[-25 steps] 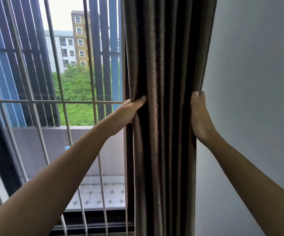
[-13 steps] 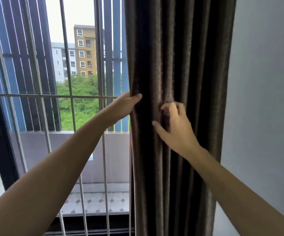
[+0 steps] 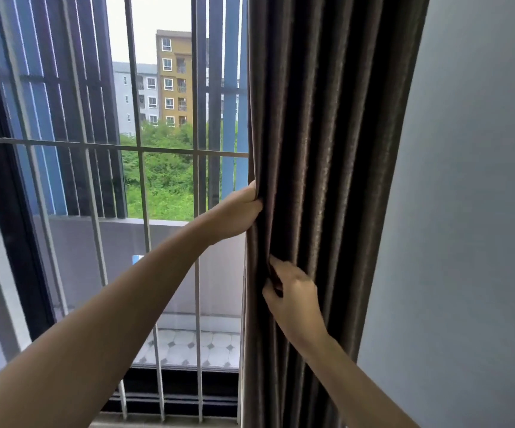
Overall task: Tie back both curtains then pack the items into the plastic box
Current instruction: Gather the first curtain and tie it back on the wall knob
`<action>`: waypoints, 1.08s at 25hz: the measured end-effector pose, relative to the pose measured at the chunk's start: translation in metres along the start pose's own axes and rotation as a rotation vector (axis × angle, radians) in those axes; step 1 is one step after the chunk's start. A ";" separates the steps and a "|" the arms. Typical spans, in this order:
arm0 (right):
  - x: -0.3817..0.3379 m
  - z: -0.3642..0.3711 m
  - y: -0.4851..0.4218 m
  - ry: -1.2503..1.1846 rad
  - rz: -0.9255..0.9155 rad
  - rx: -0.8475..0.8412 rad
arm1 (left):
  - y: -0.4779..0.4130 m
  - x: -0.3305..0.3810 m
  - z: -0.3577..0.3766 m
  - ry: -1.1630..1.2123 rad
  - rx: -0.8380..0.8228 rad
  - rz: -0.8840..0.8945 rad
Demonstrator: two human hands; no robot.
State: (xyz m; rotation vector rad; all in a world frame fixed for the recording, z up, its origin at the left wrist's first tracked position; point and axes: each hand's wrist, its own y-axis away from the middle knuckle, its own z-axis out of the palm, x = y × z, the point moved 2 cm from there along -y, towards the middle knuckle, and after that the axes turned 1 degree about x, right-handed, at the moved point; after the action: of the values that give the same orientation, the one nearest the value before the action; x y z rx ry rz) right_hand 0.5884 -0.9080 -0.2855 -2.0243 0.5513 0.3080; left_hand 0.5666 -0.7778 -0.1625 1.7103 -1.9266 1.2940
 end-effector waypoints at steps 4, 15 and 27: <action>0.006 0.011 0.004 0.043 -0.046 0.015 | -0.002 0.004 0.001 0.020 -0.054 -0.069; 0.004 0.031 0.026 -0.115 0.026 -0.051 | -0.008 0.002 0.007 -0.033 -0.020 -0.014; 0.006 0.041 0.048 -0.142 0.001 0.242 | 0.014 0.012 0.011 0.259 0.024 -0.041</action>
State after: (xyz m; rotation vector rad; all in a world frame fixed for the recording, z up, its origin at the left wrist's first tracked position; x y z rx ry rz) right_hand 0.5699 -0.8940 -0.3440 -1.7543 0.4767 0.3641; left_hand 0.5544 -0.7955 -0.1670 1.4992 -1.7276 1.4486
